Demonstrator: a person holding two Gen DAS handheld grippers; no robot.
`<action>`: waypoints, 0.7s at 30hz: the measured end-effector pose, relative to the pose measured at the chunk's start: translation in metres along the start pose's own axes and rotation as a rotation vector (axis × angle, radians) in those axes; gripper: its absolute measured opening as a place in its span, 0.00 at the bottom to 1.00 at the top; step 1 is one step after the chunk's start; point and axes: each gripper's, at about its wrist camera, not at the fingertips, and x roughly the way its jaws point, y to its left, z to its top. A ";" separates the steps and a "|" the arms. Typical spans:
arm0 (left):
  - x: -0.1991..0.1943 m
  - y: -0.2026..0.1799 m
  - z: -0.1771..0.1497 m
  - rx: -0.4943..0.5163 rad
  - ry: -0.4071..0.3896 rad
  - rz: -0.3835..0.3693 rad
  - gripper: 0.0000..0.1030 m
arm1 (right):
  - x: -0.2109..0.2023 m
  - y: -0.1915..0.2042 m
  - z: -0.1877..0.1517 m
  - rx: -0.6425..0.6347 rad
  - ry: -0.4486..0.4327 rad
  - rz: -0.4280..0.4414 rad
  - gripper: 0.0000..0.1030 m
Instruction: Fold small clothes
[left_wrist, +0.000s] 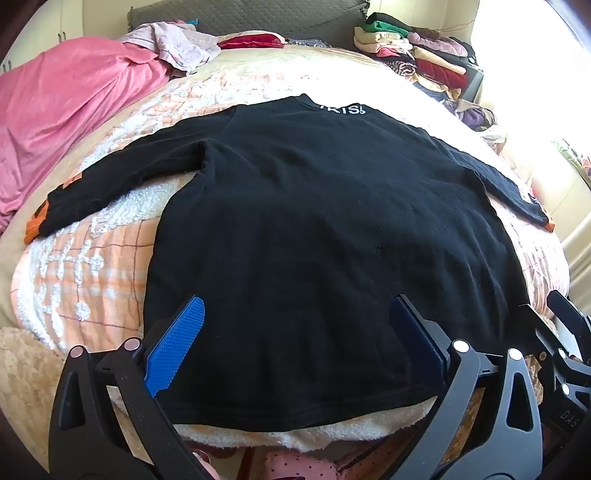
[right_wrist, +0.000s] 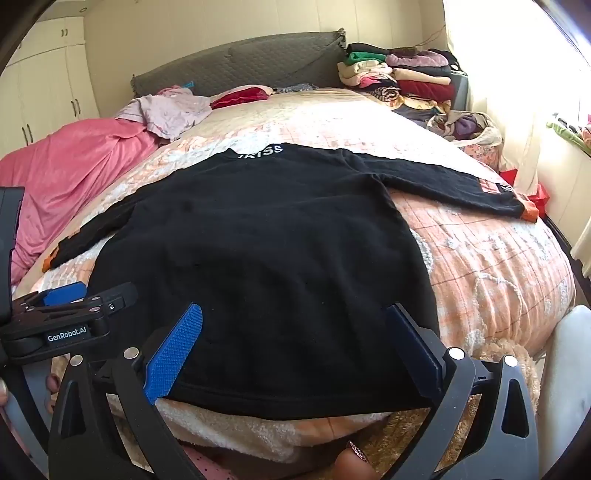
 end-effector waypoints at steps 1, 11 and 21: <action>0.000 0.000 0.000 -0.002 0.003 -0.003 0.92 | 0.000 -0.002 0.001 0.001 0.001 0.001 0.96; 0.001 0.001 0.000 -0.004 0.004 -0.004 0.92 | -0.008 0.000 0.000 -0.001 -0.013 -0.043 0.96; 0.000 0.001 0.001 -0.003 0.001 -0.005 0.92 | -0.005 0.005 -0.001 -0.004 -0.008 -0.049 0.96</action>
